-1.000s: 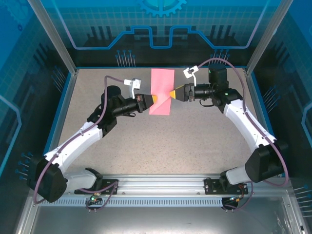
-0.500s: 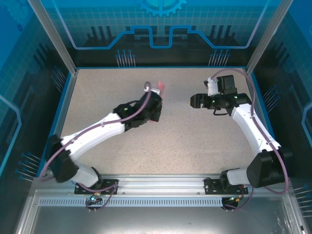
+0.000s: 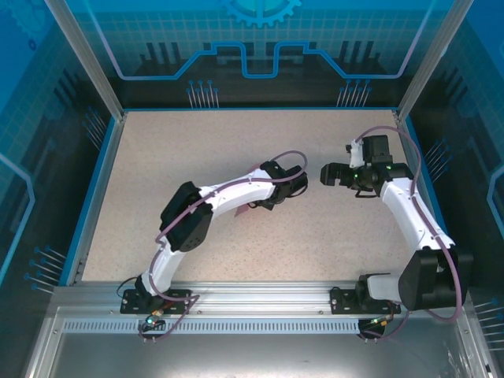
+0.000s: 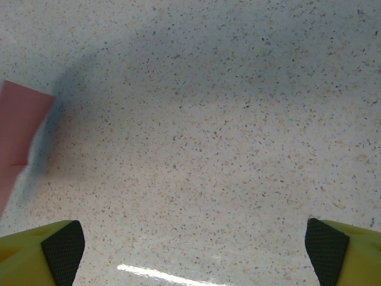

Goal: Fold a paper plane with a square sheet of paper (fold left side to right side)
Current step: Turn over the paper at the center of the table.

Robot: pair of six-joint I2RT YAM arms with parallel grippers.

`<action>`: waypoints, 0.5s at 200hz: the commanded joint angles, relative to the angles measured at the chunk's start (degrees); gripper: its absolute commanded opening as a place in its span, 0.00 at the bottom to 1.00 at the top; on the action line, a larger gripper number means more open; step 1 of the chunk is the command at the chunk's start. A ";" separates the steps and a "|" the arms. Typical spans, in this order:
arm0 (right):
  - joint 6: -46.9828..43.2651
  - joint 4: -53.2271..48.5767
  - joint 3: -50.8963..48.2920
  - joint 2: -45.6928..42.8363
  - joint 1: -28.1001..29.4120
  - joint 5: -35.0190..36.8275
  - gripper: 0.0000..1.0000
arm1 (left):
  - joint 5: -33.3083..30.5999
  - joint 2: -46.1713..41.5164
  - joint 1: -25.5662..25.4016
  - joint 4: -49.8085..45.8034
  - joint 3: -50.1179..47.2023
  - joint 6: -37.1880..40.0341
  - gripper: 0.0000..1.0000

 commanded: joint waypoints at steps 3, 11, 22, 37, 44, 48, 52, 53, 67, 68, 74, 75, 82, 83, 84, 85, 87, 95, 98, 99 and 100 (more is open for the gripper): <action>0.60 0.69 -1.18 -0.62 -0.92 -2.07 0.99 | 7.81 4.60 0.07 -5.04 4.83 1.16 0.00; 0.68 0.64 -1.35 -0.63 -0.91 -2.16 0.99 | 9.72 6.08 0.16 -5.15 5.85 1.67 0.00; 0.66 0.68 -1.72 -0.60 -0.95 -2.50 0.99 | 12.26 7.24 0.38 -4.50 6.74 2.09 0.00; 0.58 0.68 -2.14 -0.63 -0.90 -2.74 0.99 | 15.27 7.38 0.82 -2.14 6.43 2.87 0.02; 0.60 0.86 -2.37 -0.63 -0.94 -2.95 0.99 | 17.07 7.42 1.23 -1.15 6.41 3.22 0.04; 0.59 0.95 -2.43 -0.57 -0.92 -3.23 0.99 | 18.03 7.40 1.49 -0.62 6.43 3.40 0.04; 0.59 1.03 -2.49 -0.40 -0.91 -3.39 0.99 | 19.06 7.40 1.79 -0.06 6.39 3.52 0.05; 0.59 1.03 -2.52 -0.39 -0.94 -3.48 0.99 | 19.42 7.44 1.85 0.07 6.44 3.58 0.05; 0.51 1.13 -2.55 0.34 -0.96 -4.56 0.99 | 23.62 7.61 3.02 2.21 6.19 3.87 0.09; 0.51 1.17 -2.55 0.42 -0.92 -4.59 0.99 | 23.94 7.59 3.13 2.35 6.17 3.88 0.09; 0.51 1.14 -2.47 0.82 -0.90 -5.04 0.99 | 25.60 7.67 3.64 3.26 5.98 3.85 0.11; 0.51 1.13 -2.46 0.87 -0.89 -5.10 0.99 | 25.90 7.66 3.75 3.40 5.93 3.87 0.11; 0.64 1.26 -2.61 1.40 -0.91 -5.62 0.99 | 28.00 7.64 4.30 4.49 5.64 3.85 0.14; 0.66 1.26 -2.62 1.49 -0.93 -5.65 0.99 | 28.29 7.65 4.38 4.67 5.54 3.83 0.14; 0.71 1.29 -2.63 1.49 -0.90 -5.75 0.99 | 28.56 7.61 4.47 4.77 5.49 3.82 0.14; 0.74 1.30 -2.59 1.56 -0.89 -5.85 0.99 | 28.83 7.59 4.56 4.95 5.47 3.81 0.14; 0.81 1.30 -2.58 1.66 -0.93 -5.97 0.99 | 29.29 7.58 4.66 5.15 5.36 3.77 0.15; 1.01 1.51 -2.66 2.19 -0.92 -6.52 0.99 | 31.14 7.39 5.09 6.31 4.90 3.59 0.18; 1.10 1.56 -2.78 2.31 -0.88 -6.74 0.99 | 31.78 7.18 5.28 6.78 4.68 3.70 0.19; 1.15 1.61 -2.79 2.37 -0.88 -6.83 0.99 | 32.02 7.11 5.31 6.96 4.62 3.71 0.20; 1.18 1.68 -2.76 2.44 -0.88 -6.91 0.99 | 32.23 7.08 5.37 7.14 4.55 3.72 0.20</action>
